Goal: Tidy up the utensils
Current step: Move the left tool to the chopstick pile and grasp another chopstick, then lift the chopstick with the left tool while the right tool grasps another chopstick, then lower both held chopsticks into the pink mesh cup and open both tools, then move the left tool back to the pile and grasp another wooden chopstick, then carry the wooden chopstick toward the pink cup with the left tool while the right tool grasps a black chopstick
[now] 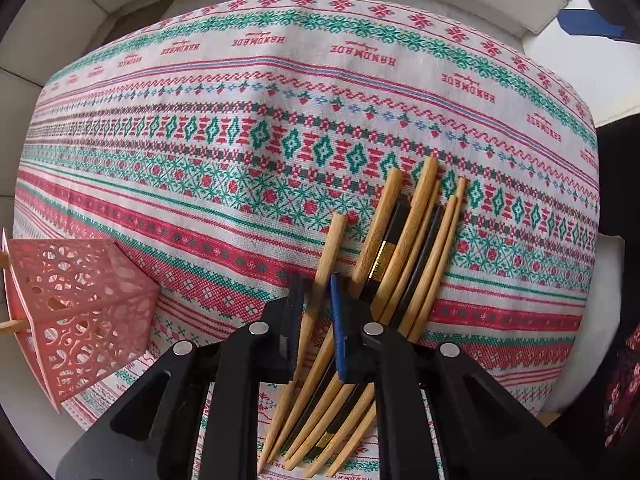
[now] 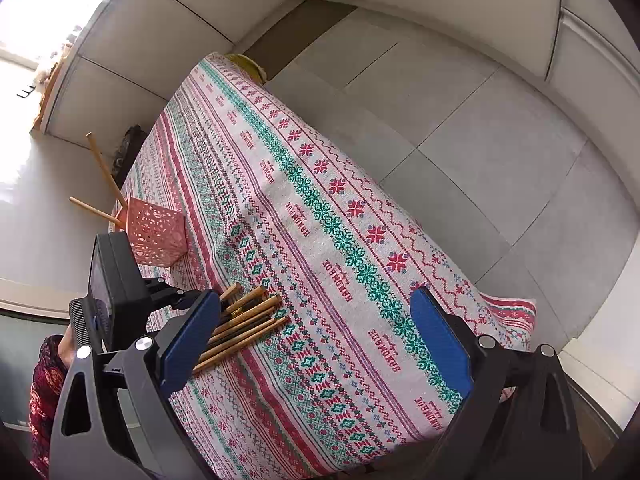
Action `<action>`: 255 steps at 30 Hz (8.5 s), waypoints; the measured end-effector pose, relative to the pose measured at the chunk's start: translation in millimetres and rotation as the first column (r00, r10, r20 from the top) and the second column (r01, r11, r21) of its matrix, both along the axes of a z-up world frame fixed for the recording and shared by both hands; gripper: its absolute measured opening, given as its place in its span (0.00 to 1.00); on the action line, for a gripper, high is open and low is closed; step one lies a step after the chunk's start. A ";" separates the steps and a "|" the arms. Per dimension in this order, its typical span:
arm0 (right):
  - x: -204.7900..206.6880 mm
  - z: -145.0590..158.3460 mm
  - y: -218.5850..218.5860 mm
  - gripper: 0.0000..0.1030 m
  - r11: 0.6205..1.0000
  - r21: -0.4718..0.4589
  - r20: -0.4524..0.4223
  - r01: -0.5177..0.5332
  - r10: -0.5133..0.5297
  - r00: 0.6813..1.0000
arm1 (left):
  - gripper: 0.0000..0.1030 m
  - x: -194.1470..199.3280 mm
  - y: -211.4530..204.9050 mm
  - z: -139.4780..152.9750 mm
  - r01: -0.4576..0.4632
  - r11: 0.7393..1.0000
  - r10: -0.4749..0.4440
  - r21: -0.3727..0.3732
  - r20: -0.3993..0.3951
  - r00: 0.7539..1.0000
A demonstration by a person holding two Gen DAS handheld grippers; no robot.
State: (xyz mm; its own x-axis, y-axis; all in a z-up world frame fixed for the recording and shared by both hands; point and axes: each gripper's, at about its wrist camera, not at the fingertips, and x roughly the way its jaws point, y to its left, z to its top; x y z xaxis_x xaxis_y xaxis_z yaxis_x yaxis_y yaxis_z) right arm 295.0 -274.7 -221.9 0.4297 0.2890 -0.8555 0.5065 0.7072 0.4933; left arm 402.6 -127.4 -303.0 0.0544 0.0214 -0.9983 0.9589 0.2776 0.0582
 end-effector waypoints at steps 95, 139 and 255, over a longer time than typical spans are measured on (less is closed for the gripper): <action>98.0 233.7 84.8 0.08 0.954 -0.283 0.537 -0.098 0.242 0.808 | 0.09 40.7 161.1 243.4 -0.547 0.212 0.951 -0.810 0.041 0.308; 40.3 117.0 85.6 0.89 0.888 -0.456 0.338 -0.057 0.232 0.912 | 0.87 -50.2 177.1 286.8 -0.493 0.247 0.911 -0.835 0.026 0.412; 29.4 25.4 238.6 0.43 0.337 -0.481 -0.012 -0.809 0.920 0.391 | 0.06 -104.3 226.0 290.7 -0.483 0.217 0.836 -0.848 -0.094 0.540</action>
State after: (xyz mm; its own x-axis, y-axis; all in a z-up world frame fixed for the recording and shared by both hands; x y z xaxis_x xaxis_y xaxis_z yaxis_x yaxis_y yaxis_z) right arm 324.4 -36.1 -196.5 0.3091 0.3238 -0.8942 -0.5907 0.8023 0.0863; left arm 298.3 98.6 -12.3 0.7069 -0.4525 -0.5436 0.3438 0.8915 -0.2950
